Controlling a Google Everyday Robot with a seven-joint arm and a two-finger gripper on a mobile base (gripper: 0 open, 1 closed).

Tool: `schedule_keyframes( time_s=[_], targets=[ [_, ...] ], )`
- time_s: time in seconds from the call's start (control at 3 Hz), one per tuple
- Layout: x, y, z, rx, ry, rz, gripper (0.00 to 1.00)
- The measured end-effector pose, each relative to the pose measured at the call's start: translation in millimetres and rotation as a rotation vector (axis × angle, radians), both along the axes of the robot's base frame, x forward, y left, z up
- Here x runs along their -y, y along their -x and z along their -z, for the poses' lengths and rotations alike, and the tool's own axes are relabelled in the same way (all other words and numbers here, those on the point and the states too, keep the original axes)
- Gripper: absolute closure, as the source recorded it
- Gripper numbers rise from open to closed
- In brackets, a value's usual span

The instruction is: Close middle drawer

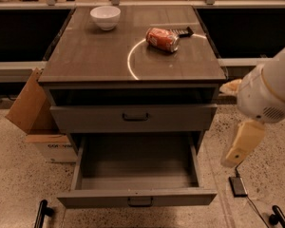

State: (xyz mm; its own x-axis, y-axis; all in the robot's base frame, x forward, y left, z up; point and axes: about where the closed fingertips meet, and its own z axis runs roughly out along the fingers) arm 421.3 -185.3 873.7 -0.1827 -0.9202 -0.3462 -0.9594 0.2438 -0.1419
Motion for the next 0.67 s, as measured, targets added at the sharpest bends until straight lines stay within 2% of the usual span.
schedule_keyframes(
  time_s=[0.33, 0.67],
  targets=[
    [-29.2, 32.1, 92.1, -0.124, -0.067, -0.068, 0.00],
    [-29.2, 31.9, 91.8, -0.123, -0.068, -0.068, 0.00]
  ],
)
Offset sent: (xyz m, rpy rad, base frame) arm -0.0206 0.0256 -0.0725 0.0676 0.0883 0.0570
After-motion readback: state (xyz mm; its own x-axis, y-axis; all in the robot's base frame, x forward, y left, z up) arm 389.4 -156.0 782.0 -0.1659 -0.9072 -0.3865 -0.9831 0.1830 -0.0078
